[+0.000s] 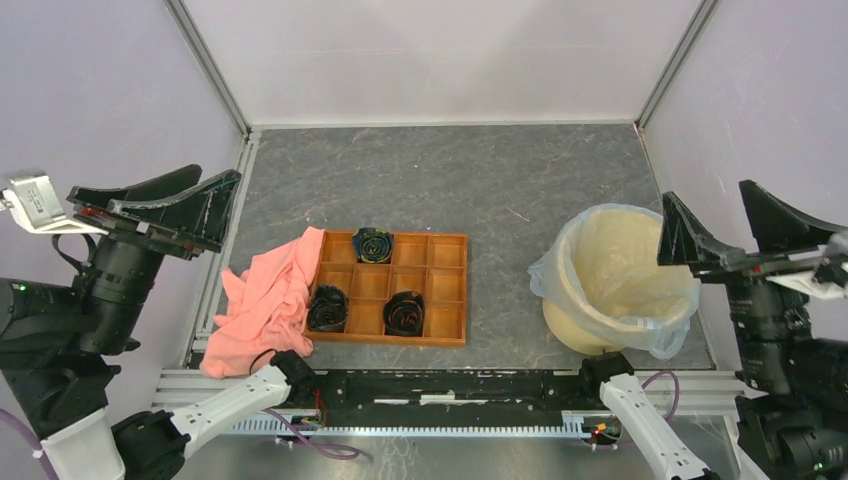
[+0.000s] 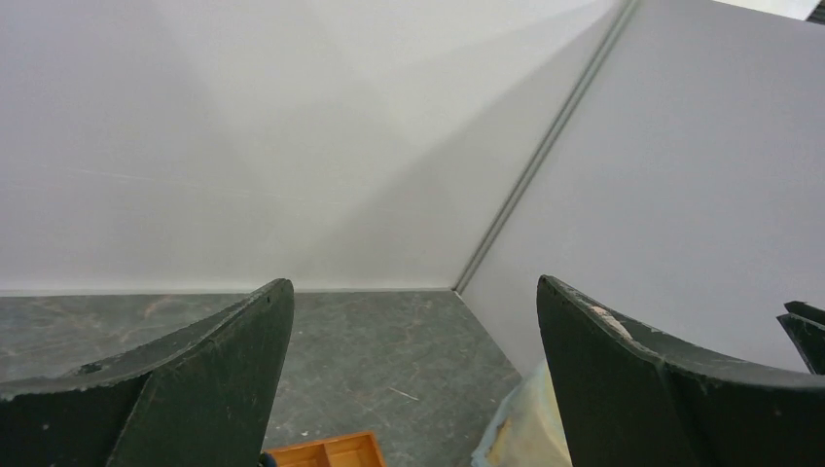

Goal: Put the trash bags into the trash bin

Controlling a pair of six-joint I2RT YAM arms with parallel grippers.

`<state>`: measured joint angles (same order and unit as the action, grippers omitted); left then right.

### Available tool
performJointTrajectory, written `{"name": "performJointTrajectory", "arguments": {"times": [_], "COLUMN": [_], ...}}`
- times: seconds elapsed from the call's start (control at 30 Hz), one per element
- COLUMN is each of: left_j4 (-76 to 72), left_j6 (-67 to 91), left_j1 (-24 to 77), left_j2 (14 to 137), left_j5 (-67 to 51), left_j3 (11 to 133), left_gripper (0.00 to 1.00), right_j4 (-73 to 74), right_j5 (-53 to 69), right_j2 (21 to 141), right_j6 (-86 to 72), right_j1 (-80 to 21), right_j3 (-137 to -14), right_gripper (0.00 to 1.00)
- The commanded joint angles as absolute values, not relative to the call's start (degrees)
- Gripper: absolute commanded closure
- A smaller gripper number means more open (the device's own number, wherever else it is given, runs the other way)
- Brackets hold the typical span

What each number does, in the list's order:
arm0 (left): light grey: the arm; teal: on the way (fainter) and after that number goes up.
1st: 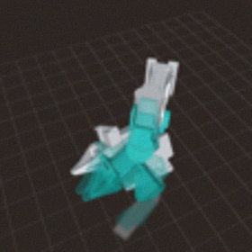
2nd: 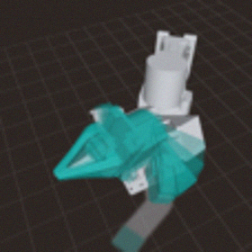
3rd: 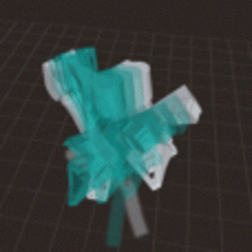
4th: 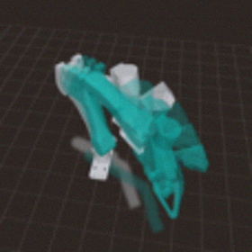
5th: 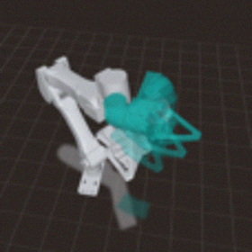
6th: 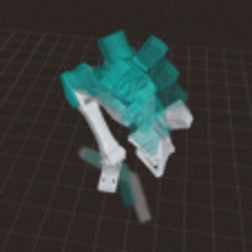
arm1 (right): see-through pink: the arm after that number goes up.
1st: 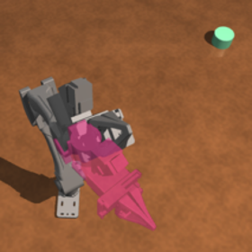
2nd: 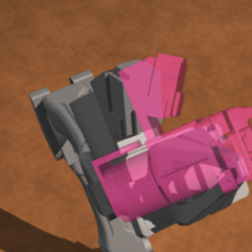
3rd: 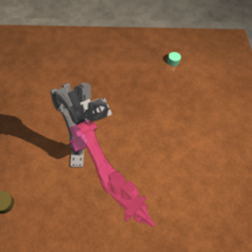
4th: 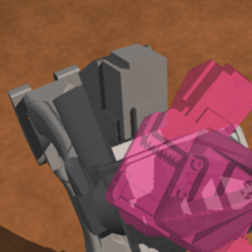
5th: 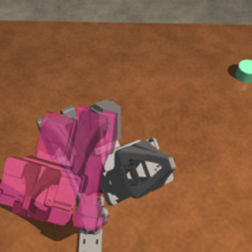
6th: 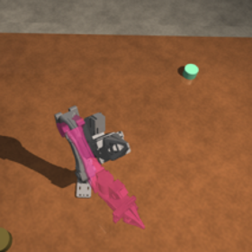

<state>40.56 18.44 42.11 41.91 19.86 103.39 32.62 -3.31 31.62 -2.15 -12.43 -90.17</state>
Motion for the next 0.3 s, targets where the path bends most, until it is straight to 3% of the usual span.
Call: {"name": "performJointTrajectory", "arguments": {"times": [0.0,0.27], "left_j4": [42.23,42.46], "left_j6": [14.06,15.36], "left_j1": [41.84,41.84], "left_j2": [43.94,45.53], "left_j5": [24.49,24.52], "left_j3": [102.63,100.62], "left_gripper": [0.0,0.0], "right_j4": [32.69,32.51], "right_j5": [-9.67,-14.97], "right_j2": [33.68,32.32], "right_j6": [-0.45,1.88], "right_j1": [-14.16,-17.38], "right_j3": [-87.09,-81.37], "right_gripper": [0.02,0.02]}}
